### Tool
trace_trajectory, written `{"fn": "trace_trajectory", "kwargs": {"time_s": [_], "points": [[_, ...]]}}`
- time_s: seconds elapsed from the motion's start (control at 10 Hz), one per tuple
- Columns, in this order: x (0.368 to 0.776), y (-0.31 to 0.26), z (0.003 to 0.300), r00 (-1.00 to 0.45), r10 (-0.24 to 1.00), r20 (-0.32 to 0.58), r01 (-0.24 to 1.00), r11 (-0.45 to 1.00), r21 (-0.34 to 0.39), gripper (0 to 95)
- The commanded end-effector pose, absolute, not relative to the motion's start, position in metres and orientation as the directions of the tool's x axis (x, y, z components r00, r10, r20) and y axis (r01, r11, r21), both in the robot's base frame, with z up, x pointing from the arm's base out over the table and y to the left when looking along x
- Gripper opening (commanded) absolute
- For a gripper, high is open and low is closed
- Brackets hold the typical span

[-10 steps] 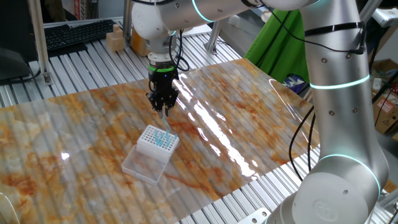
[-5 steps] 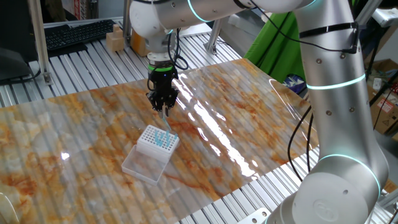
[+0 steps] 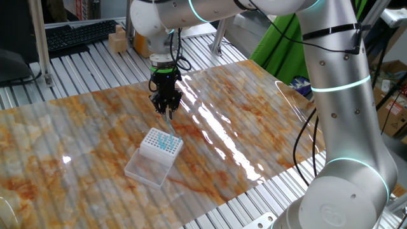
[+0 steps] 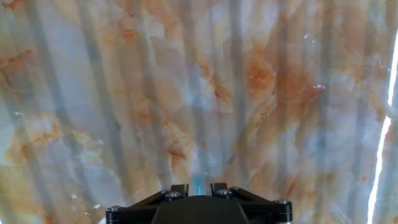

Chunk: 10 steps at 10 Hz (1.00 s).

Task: Insert a medium pipette tip into the holder for medium pipette tips

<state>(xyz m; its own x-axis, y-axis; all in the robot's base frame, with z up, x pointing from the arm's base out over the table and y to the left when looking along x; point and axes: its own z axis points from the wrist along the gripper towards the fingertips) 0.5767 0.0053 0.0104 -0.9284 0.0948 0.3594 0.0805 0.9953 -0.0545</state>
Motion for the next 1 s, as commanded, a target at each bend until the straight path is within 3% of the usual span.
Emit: {"fn": "trace_trajectory", "kwargs": {"time_s": [0.1,1.0], "points": [[0.5766,0.0056,0.0096,-0.926,0.097,0.365,0.082,0.995,-0.056,19.0],[0.5750,0.0072,0.0045,-0.916,0.103,0.387,0.087,0.995,-0.057,19.0]]}}
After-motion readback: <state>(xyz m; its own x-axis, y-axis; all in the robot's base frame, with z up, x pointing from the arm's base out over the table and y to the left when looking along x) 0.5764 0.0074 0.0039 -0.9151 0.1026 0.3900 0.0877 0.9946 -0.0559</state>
